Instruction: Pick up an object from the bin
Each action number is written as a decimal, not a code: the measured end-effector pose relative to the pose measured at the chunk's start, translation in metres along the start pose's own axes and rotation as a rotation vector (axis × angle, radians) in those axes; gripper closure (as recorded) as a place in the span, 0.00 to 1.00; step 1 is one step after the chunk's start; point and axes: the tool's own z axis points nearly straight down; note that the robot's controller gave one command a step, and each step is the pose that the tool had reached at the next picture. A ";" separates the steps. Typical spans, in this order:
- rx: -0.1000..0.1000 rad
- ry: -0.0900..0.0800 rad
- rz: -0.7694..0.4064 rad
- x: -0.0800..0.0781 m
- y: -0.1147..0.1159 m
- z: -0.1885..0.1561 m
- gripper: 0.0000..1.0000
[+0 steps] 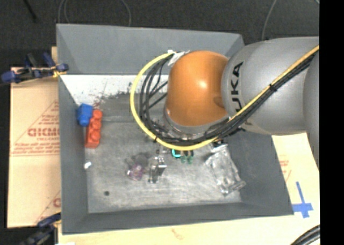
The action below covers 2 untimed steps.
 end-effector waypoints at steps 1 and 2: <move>0.002 -0.012 -0.586 -0.042 -0.004 0.121 0.00; 0.002 -0.012 -0.587 -0.040 0.000 0.092 0.00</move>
Offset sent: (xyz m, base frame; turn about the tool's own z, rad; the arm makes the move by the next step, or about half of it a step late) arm 0.0388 -0.0034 -0.1249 -0.5884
